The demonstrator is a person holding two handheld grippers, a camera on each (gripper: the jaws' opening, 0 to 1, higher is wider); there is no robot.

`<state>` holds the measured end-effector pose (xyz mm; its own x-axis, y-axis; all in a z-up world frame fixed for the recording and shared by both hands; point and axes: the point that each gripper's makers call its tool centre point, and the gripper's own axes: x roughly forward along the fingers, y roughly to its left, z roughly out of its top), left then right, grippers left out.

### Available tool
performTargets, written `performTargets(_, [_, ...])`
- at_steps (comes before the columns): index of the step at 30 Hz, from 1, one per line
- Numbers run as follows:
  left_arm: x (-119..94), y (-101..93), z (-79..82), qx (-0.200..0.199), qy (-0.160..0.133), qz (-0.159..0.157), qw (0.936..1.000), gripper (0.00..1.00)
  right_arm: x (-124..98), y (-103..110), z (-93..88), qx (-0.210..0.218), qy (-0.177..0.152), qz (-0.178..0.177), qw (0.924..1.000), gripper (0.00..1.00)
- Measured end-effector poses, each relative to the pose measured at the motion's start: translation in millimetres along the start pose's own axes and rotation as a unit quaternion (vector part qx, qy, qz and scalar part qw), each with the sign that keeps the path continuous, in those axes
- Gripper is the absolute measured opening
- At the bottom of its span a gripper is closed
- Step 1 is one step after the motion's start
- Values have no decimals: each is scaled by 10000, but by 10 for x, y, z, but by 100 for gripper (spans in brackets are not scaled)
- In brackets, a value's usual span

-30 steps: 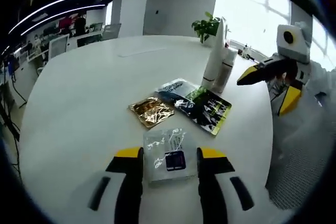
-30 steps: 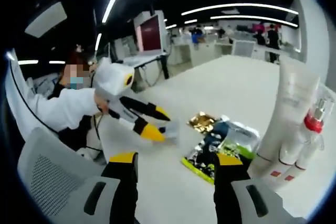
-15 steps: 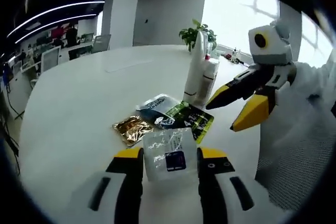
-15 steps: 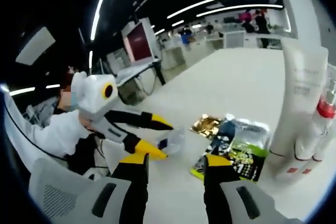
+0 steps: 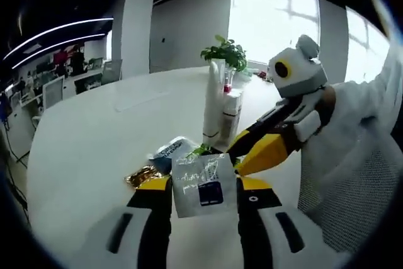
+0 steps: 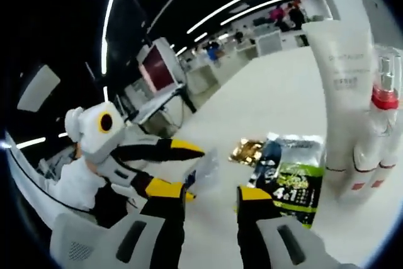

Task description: Arrange the skincare products in the storage area until every visible bottle or jar stands upright without overlapping.

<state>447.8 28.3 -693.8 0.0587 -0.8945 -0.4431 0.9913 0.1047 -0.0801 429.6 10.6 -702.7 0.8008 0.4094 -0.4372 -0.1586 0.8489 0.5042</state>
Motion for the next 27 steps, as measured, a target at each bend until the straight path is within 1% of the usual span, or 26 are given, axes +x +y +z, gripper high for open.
performTargets(3, [-3, -63, 45, 95, -22, -59, 9999, 37, -5, 45, 20, 271, -79, 143, 9995, 24])
performTargets(5, [-7, -98, 89, 112, -83, -115, 9998, 37, -11, 77, 51, 462, -162, 225, 9985, 19])
performTargets(8, [-5, -117, 118, 175, -85, -125, 9997, 37, -17, 97, 71, 568, -212, 289, 9977, 9])
performTargets(9, [-6, -120, 123, 190, -85, -127, 9997, 33, -17, 97, 72, 577, -217, 285, 9977, 7])
performTargets(10, [-9, -125, 139, 191, -112, -141, 9997, 27, -20, 94, 74, 534, -216, 270, 9980, 2])
performTargets(11, [-10, -129, 153, 157, -142, -145, 9997, 22, -22, 94, 75, 514, -216, 267, 9981, 0])
performTargets(12, [-15, -127, 173, 137, -190, -135, 9996, 22, -26, 95, 89, 457, -256, 252, 9983, 0])
performTargets(15, [-11, -120, 163, 130, -173, -142, 9997, 31, -25, 117, 74, 472, -192, 309, 9982, 0])
performTargets(16, [-7, -108, 133, 129, -107, -123, 9998, 31, -21, 104, 71, 414, -190, 249, 9987, 0])
performTargets(17, [-9, -95, 117, 126, -84, -100, 9998, 29, -21, 97, 67, 300, -170, 216, 9992, 0])
performTargets(19, [-23, -77, 86, 153, -42, -80, 9998, 28, -27, 56, 56, 116, -111, 72, 9998, 0])
performTargets(21, [-28, -55, 51, 131, 12, -57, 9999, 29, -28, 54, 58, 60, -103, 45, 9999, 0])
performTargets(24, [-27, -46, -51, 221, 229, -33, 9995, 29, -21, 29, 44, -27, -33, 19, 10000, 0])
performTargets(27, [-17, -58, -154, 206, 348, -38, 9992, 31, -3, 3, -87, -650, 310, -136, 9973, 0])
